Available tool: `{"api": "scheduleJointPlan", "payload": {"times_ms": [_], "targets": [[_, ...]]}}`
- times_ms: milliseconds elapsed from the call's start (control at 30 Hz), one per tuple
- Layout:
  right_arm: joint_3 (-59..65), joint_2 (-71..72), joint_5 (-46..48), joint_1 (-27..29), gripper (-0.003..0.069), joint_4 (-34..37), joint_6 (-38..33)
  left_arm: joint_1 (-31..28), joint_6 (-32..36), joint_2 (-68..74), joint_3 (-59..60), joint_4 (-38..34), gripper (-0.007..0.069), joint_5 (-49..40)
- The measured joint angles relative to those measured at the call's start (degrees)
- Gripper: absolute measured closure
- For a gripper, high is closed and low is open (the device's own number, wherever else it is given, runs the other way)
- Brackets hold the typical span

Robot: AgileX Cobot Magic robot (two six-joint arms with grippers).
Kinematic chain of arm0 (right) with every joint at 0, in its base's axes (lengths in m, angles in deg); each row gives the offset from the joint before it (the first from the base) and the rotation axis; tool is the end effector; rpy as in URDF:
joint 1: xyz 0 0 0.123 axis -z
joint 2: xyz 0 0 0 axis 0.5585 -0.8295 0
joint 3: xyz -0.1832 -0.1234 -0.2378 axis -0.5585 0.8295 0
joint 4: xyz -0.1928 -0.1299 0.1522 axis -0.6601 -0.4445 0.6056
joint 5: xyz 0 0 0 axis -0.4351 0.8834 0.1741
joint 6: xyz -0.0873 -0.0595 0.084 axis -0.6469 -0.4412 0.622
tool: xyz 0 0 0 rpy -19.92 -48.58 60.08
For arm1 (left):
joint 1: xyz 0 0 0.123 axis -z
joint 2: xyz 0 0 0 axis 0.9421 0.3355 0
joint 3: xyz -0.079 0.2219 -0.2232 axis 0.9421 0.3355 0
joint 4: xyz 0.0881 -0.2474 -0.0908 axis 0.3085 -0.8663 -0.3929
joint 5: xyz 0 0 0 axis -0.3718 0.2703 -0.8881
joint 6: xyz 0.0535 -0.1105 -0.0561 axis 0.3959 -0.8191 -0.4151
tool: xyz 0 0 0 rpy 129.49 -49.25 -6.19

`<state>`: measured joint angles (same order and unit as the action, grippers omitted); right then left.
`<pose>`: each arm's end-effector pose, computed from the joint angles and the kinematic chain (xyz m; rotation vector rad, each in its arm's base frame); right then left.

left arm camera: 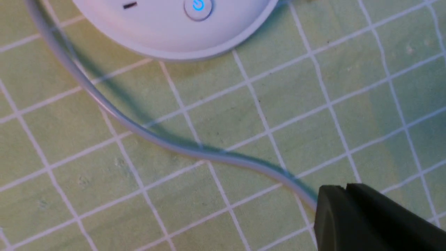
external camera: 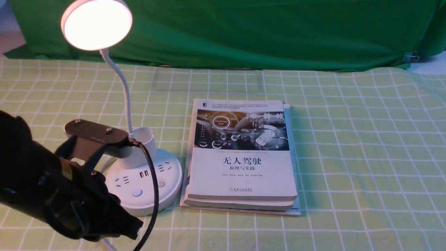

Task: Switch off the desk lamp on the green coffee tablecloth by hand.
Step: 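Press the power button on the round power strip under the lamp with the left gripper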

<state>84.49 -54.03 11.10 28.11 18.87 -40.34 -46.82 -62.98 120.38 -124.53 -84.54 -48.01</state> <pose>0.0856 0.0118 0.1831 -0.1741 1.7024 0.0350 0.2084 -0.1108 0.2400 0.6186 2.7880 -0.2779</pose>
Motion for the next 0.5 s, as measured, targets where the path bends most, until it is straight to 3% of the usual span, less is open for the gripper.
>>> {"api": "scheduleJointPlan", "payload": {"times_ms": [500], "targets": [[0.0, 0.0, 0.0, 0.0, 0.0630, 0.0, 0.0, 0.0, -0.2, 21.3, -14.5, 2.3, 0.0620, -1.5]]}}
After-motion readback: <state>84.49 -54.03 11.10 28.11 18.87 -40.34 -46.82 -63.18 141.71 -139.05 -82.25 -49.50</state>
